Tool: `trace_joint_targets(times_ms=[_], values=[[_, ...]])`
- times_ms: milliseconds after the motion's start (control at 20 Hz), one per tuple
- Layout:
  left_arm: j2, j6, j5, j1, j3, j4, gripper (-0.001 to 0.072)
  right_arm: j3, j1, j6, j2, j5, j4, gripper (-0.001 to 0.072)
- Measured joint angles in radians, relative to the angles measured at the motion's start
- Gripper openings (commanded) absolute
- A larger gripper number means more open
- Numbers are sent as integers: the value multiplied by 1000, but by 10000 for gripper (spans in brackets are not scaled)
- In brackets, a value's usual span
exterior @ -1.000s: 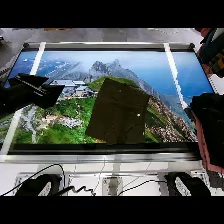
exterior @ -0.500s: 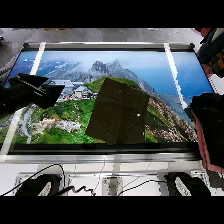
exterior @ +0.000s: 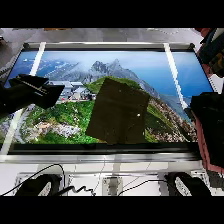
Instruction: Fold the clothes and pants, and hang the long-sleeved shirts on hangers.
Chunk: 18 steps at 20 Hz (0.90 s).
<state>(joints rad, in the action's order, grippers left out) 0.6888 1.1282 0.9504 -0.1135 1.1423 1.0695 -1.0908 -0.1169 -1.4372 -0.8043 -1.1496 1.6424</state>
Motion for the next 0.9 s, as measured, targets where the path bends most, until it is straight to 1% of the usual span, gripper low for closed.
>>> trace_joint_targets(times_ms=[150, 250, 300, 350, 400, 450, 500, 550, 600, 750, 900], values=[[14, 2, -1, 0, -1, 0, 687, 85, -30, 62, -71, -35, -9, 43], [28, 2, -3, 0, -2, 0, 687, 170, -48, 132, -116, -84, -109, 44], [37, 3, -3, 0, -2, 0, 687, 220, -54, 183, -137, -112, -197, 48], [44, 7, -1, 0, -2, 0, 687, 267, -58, 225, -151, -133, -284, 160], [51, 14, 2, 0, -2, 0, 687, 318, -60, 261, -164, -141, -384, 417], [61, 22, 10, 0, -2, 2, 650, 363, -63, 282, -172, -140, -466, 491], [71, 33, 19, 0, -2, 7, 503, 410, -64, 293, -179, -132, -546, 491], [82, 47, 29, 0, -2, 16, 386, 448, -65, 293, -182, -119, -610, 490], [95, 57, 49, 0, -2, 35, 350, 488, -66, 293, -187, -102, -661, 491], [140, 93, 116, 1, -5, 105, 349, 579, -67, 265, -193, -55, -748, 491], [184, 104, 166, 3, -47, 163, 348, 649, -68, 240, -195, -10, -804, 492]])
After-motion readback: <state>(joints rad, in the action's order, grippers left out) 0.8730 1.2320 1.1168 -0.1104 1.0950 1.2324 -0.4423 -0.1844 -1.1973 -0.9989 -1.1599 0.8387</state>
